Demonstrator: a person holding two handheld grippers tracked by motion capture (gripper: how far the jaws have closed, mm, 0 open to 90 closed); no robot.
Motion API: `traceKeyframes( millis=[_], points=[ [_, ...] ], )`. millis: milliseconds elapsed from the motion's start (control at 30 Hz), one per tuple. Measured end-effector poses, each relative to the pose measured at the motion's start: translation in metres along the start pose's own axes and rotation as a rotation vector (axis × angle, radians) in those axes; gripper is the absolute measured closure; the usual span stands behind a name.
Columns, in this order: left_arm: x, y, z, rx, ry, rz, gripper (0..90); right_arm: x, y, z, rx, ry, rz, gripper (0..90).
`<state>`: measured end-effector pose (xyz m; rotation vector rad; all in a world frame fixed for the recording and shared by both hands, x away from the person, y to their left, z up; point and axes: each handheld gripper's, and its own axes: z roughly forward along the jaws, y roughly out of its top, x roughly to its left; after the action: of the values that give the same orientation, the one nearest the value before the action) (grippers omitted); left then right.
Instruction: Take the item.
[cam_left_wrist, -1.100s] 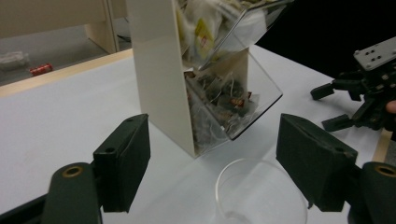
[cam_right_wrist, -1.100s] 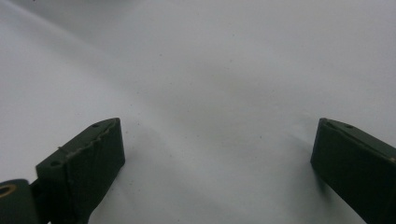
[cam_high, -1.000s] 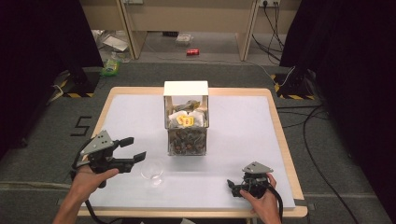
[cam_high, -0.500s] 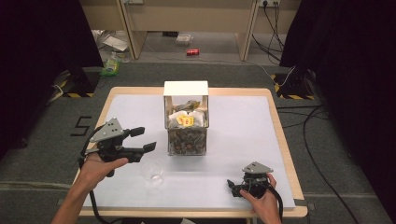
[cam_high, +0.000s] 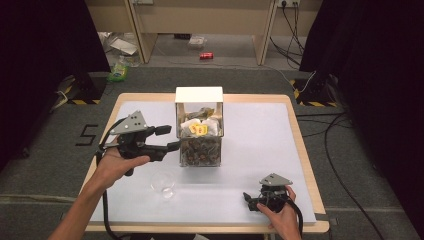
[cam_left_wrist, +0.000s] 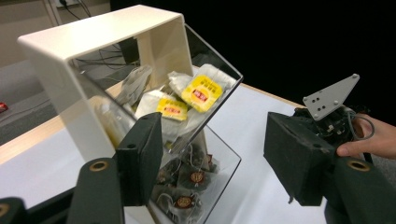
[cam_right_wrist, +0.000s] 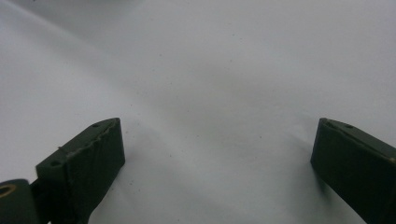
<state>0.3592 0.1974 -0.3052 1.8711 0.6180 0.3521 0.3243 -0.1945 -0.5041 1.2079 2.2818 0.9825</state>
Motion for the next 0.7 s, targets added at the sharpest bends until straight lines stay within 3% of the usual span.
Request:
traceKeyframes(
  millis=[233, 700],
  points=[
    [0.001, 0.012, 0.022, 0.035, -0.036, 0.024, 45.5, 0.000, 0.000, 0.000, -0.001, -0.001, 0.000, 3.5],
    [0.005, 0.024, 0.059, 0.083, -0.026, 0.035, 48.1, 0.000, 0.000, 0.000, -0.002, -0.002, -0.001, 3.5]
  ],
)
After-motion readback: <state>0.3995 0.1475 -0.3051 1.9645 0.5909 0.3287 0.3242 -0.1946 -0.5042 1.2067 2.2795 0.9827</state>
